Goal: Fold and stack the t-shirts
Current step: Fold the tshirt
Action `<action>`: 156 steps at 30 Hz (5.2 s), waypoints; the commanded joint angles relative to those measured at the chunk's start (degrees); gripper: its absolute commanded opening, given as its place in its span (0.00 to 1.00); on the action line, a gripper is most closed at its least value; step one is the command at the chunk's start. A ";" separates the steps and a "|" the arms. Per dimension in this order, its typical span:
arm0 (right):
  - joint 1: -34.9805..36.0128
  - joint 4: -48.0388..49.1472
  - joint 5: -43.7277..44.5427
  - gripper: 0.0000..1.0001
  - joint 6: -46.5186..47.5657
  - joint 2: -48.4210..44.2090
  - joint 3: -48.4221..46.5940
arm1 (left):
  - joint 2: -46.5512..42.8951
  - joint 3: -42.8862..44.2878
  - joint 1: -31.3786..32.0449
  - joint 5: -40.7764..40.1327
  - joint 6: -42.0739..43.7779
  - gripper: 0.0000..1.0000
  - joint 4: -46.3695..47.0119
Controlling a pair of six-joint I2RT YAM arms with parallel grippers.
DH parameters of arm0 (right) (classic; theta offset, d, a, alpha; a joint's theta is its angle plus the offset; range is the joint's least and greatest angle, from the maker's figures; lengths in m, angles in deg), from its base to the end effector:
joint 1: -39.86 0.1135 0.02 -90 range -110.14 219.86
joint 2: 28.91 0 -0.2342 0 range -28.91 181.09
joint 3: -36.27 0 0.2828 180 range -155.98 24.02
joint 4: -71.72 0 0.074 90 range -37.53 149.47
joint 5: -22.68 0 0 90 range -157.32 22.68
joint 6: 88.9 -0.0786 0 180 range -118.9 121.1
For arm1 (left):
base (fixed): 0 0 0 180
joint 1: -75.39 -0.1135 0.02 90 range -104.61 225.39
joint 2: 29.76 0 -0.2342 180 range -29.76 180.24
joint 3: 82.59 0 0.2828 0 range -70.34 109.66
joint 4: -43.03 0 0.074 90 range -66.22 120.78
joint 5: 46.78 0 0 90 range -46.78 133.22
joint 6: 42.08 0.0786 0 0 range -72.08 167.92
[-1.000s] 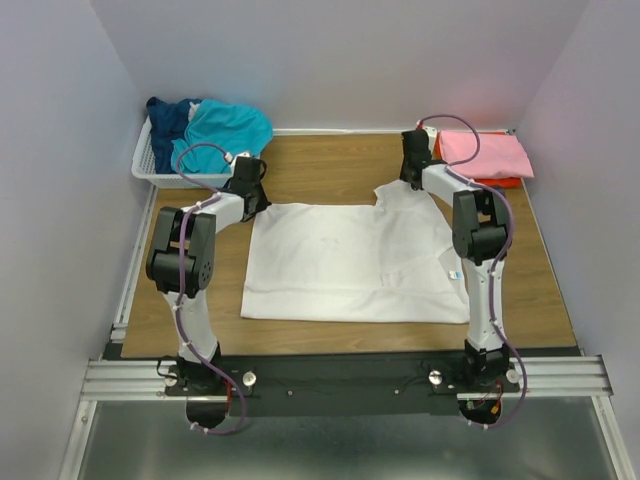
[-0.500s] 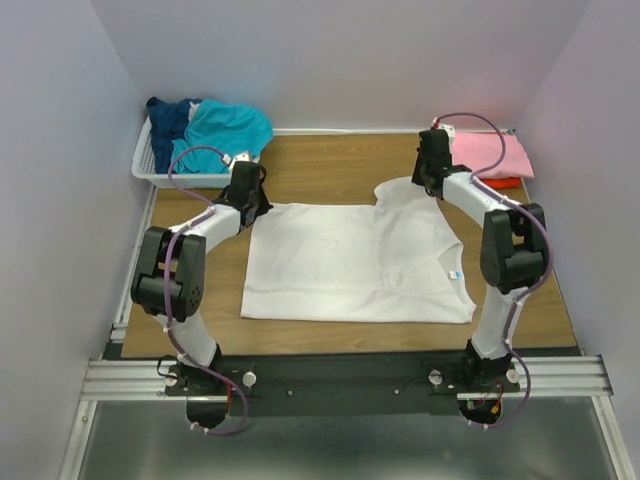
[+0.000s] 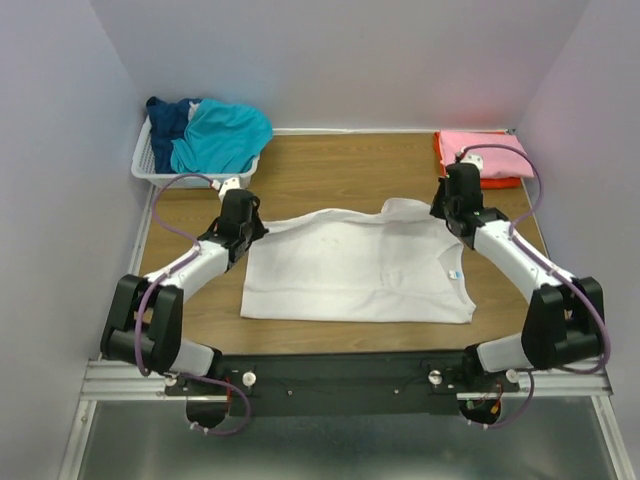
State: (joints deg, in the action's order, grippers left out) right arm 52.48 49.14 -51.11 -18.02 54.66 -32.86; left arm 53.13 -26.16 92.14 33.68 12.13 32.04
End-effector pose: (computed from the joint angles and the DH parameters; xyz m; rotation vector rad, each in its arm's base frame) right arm 0.3824 0.0631 0.1857 0.2783 2.1695 -0.0015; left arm 0.3528 -0.0926 0.1278 -0.4596 2.1850 -0.3205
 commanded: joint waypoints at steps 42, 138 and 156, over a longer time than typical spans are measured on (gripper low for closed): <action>-0.14 -22.10 0.76 0.01 -17.09 -33.91 20.93 | -30.95 -25.90 0.30 0.66 -12.02 0.00 -2.48; 9.26 1.44 -40.29 1.00 -20.08 -6.32 24.09 | -9.77 -15.88 9.09 0.22 -10.44 0.98 -5.21; 12.07 -1.96 -34.77 1.00 -22.90 -13.96 25.51 | -12.75 -14.39 9.00 -3.73 -8.86 0.98 -8.46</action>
State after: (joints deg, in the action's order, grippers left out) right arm 63.96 53.12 -91.81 -40.86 43.73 -5.84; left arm 42.62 -40.80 101.34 34.20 2.42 27.18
